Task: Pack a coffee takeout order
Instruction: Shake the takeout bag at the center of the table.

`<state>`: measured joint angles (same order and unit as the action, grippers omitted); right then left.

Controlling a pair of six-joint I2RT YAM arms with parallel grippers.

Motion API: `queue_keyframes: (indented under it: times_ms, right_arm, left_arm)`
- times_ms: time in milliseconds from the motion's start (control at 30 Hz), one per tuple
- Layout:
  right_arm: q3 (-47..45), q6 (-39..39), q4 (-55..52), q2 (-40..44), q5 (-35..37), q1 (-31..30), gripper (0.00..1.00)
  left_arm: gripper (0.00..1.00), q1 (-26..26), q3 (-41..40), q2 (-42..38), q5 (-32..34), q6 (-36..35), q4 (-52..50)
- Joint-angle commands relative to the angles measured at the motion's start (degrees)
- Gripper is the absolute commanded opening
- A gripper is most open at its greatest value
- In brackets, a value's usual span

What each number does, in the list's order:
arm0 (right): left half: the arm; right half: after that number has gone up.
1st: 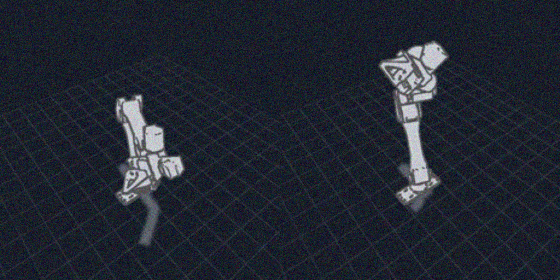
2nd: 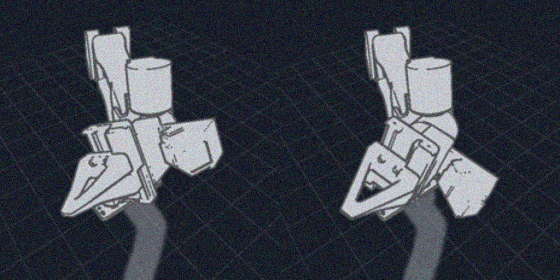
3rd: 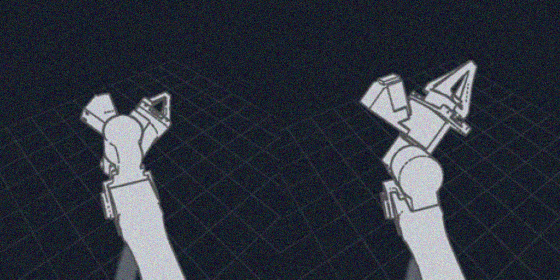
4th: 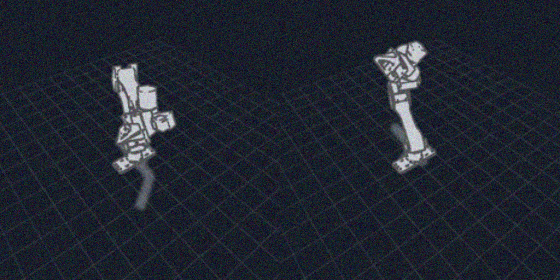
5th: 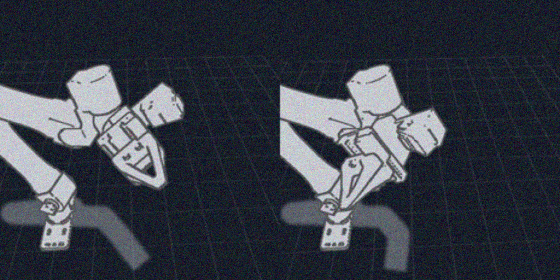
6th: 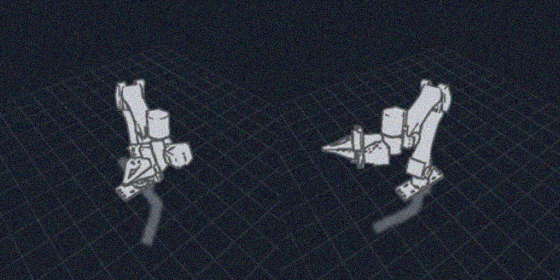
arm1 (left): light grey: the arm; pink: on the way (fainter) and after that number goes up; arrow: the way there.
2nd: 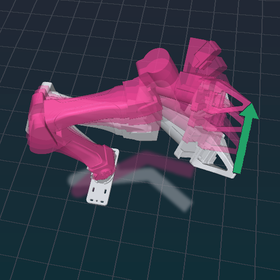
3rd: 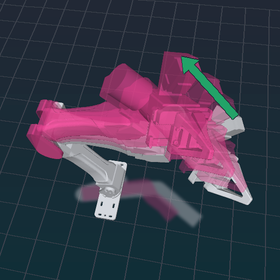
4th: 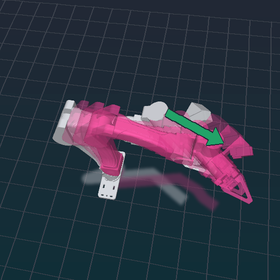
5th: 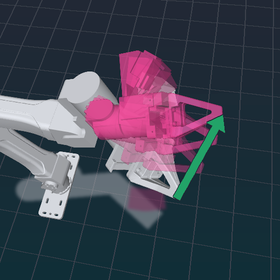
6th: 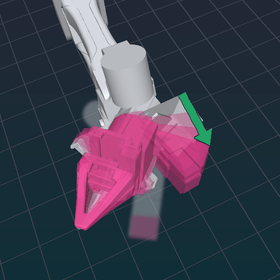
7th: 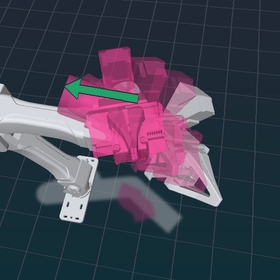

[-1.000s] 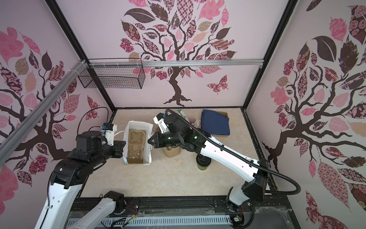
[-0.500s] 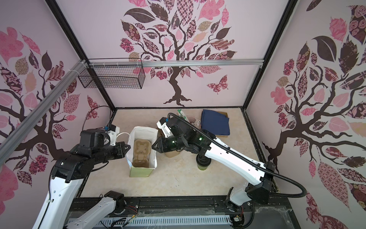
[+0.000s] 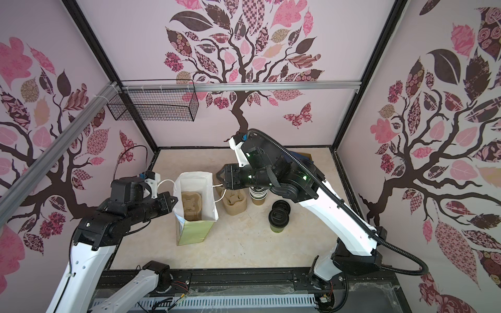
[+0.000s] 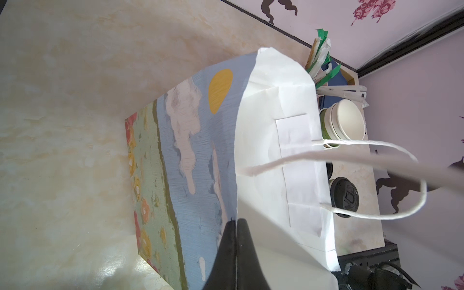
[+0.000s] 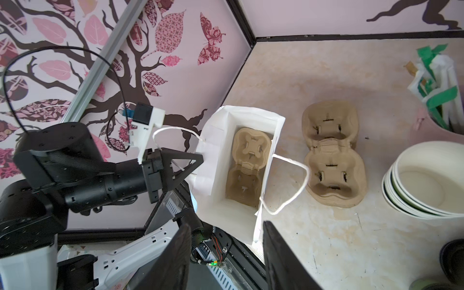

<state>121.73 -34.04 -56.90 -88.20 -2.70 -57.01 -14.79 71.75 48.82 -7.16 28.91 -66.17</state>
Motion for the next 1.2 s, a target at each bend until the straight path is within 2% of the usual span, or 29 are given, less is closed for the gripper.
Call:
queue_keyframes:
  times_ms: [0, 100, 267, 400, 567, 800, 1167]
  right_arm:
    - [6.0, -0.4, -4.9, -6.2, -1.9, -2.0, 0.43]
    - [10.9, -1.3, -5.1, -9.9, -3.4, -3.2, 0.40]
    - [18.1, -4.4, -5.3, -16.8, -5.5, -3.9, 0.32]
    - [22.8, -6.1, -8.4, -22.5, -1.8, -6.0, 0.24]
    - [26.5, -5.5, -13.5, -29.7, 4.6, -7.9, 0.17]
    - [26.3, -4.8, -19.9, -35.0, 7.4, -9.4, 0.15]
    - [25.7, -3.2, -22.3, -43.2, 5.6, -10.0, 0.15]
  left_arm:
    - [0.00, -0.1, -1.7, -0.5, -2.0, 5.4, 4.7]
    - [0.00, -0.1, -2.9, -1.0, -6.1, 10.3, 8.9]
    - [0.00, -0.1, -4.2, -2.5, -8.3, 14.4, 10.1]
    - [0.00, -0.1, -6.3, -3.6, -11.2, 18.7, 12.5]
    - [0.00, -0.2, -9.2, -5.2, -9.4, 20.2, 12.5]
    - [0.00, -0.3, -14.3, -8.0, -8.6, 23.8, 14.5]
    - [0.00, -0.3, -14.4, -8.9, -6.8, 20.8, 9.5]
